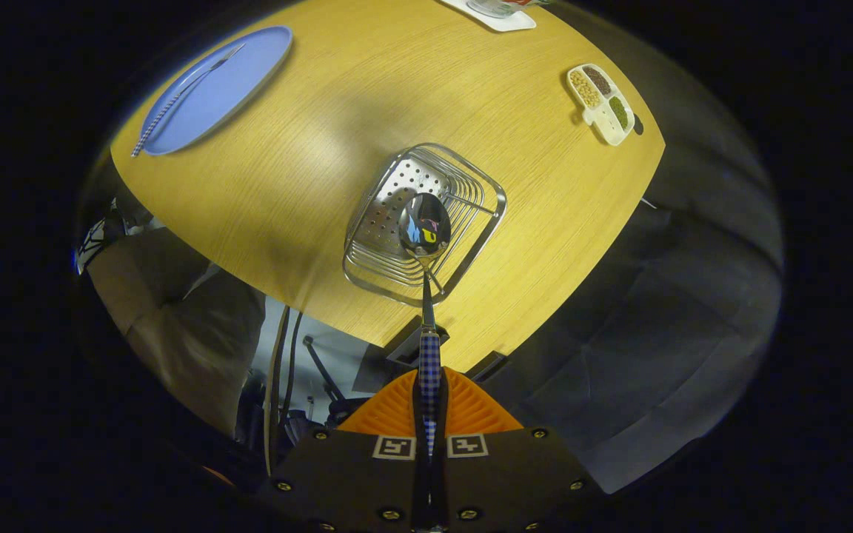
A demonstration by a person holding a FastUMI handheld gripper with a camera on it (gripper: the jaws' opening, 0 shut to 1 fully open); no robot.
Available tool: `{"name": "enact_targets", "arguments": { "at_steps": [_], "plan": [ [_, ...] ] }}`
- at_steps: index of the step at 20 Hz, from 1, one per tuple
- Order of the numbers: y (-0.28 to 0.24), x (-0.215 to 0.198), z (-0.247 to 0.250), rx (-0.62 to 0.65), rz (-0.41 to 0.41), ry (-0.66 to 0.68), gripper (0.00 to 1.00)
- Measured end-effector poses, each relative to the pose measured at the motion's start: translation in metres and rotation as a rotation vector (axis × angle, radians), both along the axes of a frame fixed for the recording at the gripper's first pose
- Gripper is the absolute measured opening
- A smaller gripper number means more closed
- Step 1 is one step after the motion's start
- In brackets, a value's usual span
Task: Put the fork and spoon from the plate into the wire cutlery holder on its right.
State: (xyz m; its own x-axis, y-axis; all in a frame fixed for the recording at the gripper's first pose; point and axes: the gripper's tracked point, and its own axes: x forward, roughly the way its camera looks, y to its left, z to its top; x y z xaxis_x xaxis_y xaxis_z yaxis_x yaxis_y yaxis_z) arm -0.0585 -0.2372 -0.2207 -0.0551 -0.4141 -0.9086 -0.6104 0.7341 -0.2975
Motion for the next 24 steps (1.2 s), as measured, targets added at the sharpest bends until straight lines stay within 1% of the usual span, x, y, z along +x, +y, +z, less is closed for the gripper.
{"name": "enact_targets", "arguments": {
  "at_steps": [6, 8, 10, 12, 13, 14, 16, 17, 21, 24],
  "plan": [
    [0.004, 0.014, -0.014, -0.006, 0.009, 0.037, 0.02],
    [0.008, 0.018, -0.017, 0.011, 0.014, 0.033, 0.02],
    [0.009, 0.023, -0.016, 0.032, 0.016, 0.014, 0.08],
    [0.013, 0.027, -0.010, 0.043, 0.015, -0.009, 0.11],
    [0.013, 0.027, -0.009, 0.048, 0.008, -0.021, 0.14],
    [0.012, 0.026, -0.007, 0.050, 0.004, -0.038, 0.38],
    [0.014, 0.031, -0.002, 0.058, -0.001, -0.085, 0.98],
    [0.018, 0.032, 0.003, 0.067, -0.003, -0.107, 0.94],
    [0.026, 0.027, 0.017, 0.082, -0.017, -0.174, 0.95],
    [0.045, 0.026, 0.033, 0.132, -0.032, -0.263, 0.95]
  ]
}}
